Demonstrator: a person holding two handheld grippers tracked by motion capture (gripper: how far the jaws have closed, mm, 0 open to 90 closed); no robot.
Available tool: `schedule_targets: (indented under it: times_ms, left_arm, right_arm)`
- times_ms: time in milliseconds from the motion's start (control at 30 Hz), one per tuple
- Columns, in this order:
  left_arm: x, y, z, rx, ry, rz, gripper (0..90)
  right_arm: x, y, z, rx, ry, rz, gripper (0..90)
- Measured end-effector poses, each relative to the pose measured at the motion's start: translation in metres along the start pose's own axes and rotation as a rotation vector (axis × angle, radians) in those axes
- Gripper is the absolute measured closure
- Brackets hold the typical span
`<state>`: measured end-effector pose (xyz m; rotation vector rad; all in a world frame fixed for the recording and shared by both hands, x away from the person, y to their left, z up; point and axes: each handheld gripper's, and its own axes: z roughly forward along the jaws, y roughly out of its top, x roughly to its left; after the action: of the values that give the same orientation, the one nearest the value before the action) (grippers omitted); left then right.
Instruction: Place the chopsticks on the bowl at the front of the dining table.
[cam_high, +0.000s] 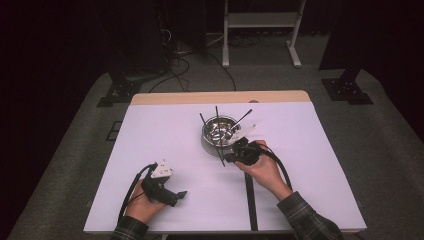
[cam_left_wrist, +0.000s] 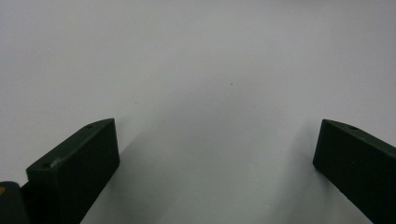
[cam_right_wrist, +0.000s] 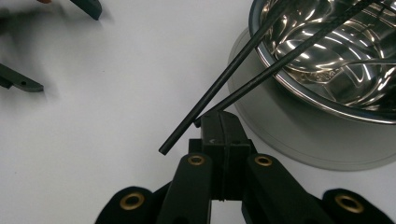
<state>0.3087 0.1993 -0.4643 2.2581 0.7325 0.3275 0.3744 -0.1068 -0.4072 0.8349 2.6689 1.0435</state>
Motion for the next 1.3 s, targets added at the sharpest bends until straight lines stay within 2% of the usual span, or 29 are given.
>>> schedule_targets:
  times_ms: [333,567,867,1300]
  left_arm:
    - [0.000,0.000,0.000,0.000,0.001,0.000,0.0]
    - [0.000,0.000,0.000,0.000,0.000,-0.002,0.0]
    - [0.000,0.000,0.000,0.002,-0.001,-0.001,0.0]
    - [0.000,0.000,0.000,0.000,0.000,-0.001,0.0]
  right_arm:
    - [0.002,0.004,0.005,-0.009,0.018,-0.011,89.7]
    - [-0.003,0.012,-0.007,-0.042,-0.002,0.007,89.7]
    - [-0.007,0.036,-0.003,-0.087,-0.007,0.018,89.7]
    - [-0.019,0.078,0.014,-0.104,-0.025,0.042,89.7]
